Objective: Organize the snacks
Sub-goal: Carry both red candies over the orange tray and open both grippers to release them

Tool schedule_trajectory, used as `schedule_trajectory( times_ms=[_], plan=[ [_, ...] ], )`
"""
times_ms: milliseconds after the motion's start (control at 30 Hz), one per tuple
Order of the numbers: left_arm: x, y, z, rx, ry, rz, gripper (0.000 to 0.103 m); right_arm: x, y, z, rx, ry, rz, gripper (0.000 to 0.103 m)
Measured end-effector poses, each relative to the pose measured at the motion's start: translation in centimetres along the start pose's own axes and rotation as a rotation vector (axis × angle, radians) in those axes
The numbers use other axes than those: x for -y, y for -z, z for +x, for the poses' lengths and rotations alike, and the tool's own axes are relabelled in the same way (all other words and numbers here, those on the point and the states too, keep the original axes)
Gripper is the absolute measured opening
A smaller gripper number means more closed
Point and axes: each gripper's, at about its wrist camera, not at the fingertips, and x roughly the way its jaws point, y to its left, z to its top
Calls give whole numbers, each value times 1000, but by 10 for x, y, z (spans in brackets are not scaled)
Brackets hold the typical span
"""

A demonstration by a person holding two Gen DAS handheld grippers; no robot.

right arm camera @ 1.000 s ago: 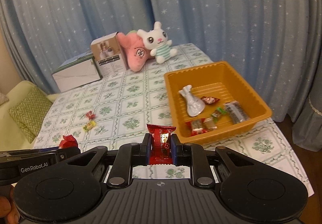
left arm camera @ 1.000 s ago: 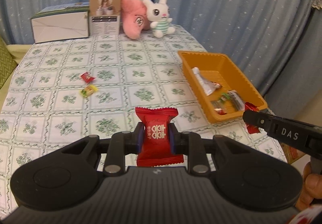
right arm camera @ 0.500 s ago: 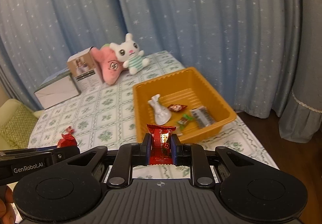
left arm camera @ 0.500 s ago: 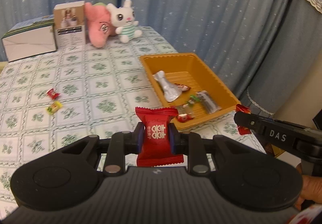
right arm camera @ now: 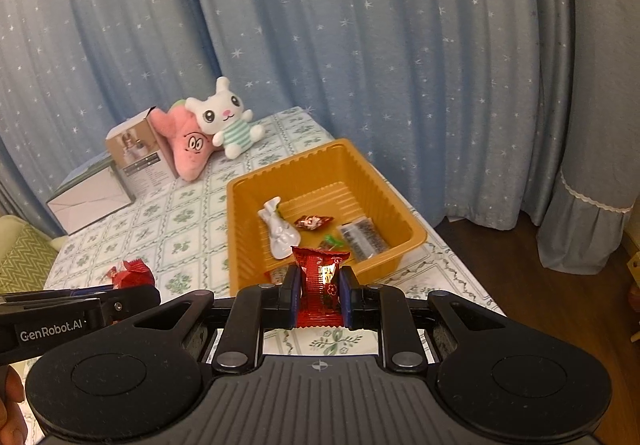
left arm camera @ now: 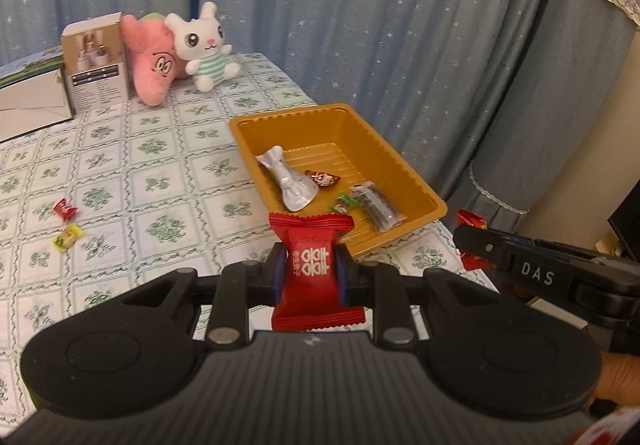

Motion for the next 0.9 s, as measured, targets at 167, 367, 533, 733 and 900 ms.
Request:
schedule_trajectory(
  times_ms=[167, 367, 533, 733, 900],
  plan=[
    [6, -7, 12, -4, 13, 13, 22, 9, -6, 7, 0, 9, 8, 20],
    [10, -16, 30, -15, 24, 20, 22, 19, -16, 20, 3, 9, 10, 20],
    [13, -24, 44, -22, 35, 27, 22, 25, -26, 33, 1, 7, 4, 20],
    [16, -36, 64, -30, 52, 37, 22, 32, -37, 54, -10, 6, -4, 20],
    [16, -45, 84, -41, 55, 46, 22, 35, -43, 72, -19, 3, -9, 20]
  ],
)
